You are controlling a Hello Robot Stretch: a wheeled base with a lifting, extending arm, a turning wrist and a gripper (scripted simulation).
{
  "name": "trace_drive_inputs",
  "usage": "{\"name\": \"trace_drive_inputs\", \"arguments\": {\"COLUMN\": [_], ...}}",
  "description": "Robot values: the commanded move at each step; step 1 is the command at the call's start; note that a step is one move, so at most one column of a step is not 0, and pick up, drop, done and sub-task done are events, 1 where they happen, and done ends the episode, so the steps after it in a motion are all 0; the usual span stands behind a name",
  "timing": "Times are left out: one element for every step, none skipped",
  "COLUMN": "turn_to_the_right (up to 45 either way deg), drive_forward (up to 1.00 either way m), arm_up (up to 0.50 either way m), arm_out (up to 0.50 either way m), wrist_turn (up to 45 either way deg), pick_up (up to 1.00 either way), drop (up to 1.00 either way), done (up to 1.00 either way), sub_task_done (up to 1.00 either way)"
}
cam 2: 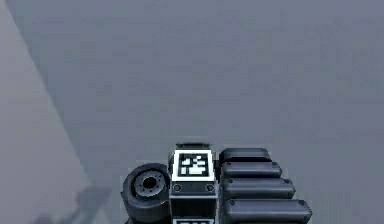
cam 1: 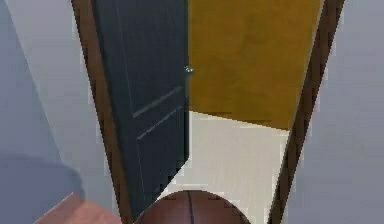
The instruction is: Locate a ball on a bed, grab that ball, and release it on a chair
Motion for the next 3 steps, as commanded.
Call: {"name": "trace_drive_inputs", "arguments": {"turn_to_the_right": [0.0, 18.0, 0.0], "drive_forward": [0.65, 0.0, 0.45], "arm_up": [0.0, 0.0, 0.0], "arm_out": [0.0, 0.0, 0.0], "wrist_turn": [0.0, 0.0, 0.0], "pick_up": [0.0, 0.0, 0.0], "drop": [0.0, 0.0, 0.0], "done": [0.0, 0.0, 0.0], "sub_task_done": [0.0, 0.0, 0.0]}}
